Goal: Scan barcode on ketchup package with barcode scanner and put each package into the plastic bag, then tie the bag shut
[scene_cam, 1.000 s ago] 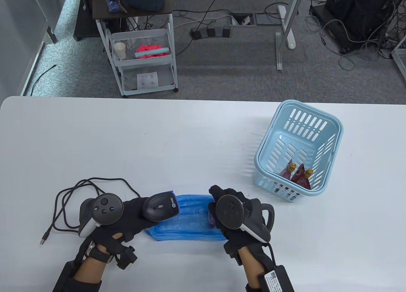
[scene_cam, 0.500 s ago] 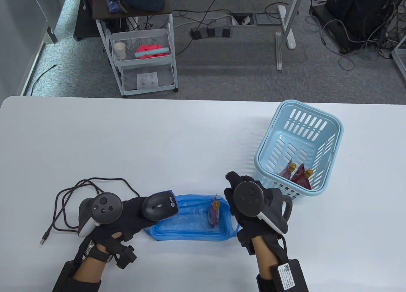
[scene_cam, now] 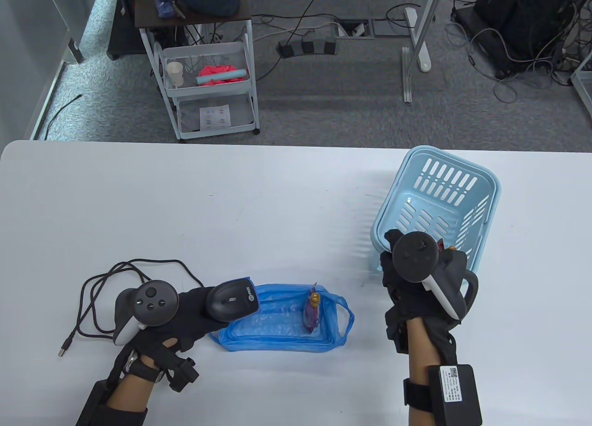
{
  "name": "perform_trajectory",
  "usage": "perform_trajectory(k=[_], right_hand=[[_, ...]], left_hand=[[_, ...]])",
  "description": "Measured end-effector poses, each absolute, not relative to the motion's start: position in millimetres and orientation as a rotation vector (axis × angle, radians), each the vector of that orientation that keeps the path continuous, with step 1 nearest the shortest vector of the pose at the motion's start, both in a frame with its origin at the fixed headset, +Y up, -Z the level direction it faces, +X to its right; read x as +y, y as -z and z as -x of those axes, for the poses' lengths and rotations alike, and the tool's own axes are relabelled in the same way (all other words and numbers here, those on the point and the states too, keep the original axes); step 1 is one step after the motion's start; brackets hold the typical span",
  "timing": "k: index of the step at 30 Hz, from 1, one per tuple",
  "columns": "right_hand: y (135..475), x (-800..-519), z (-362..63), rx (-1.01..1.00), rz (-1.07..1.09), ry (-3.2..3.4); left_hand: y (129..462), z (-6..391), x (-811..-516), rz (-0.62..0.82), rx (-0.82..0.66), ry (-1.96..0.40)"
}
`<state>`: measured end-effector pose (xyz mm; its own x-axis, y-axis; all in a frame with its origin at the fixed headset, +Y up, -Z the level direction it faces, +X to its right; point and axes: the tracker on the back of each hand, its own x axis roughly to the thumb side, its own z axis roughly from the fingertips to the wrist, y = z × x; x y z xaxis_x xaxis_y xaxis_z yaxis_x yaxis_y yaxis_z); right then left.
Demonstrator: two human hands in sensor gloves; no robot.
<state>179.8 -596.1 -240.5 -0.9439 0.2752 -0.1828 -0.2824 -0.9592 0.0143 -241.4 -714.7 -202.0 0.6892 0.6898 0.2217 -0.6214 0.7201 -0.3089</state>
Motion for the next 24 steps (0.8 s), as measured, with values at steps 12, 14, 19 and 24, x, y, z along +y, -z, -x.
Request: perform_trajectory(k=[12, 14, 19, 24], right_hand=[[274, -614, -209, 0.261, 0.475, -2.844], [278, -618, -209, 0.289, 0.49, -2.849], [289, -628, -208, 0.348, 0.525, -2.865], [298, -632, -208, 0.406, 0.551, -2.873]], left_hand=[[204, 246, -716, 0.222, -0.307, -0.738], [205, 248, -717, 0.224, -0.302, -0.739], [206, 248, -718, 0.227, -0.296, -0.738], [206, 249, -718, 0.227, -0.298, -0.734]])
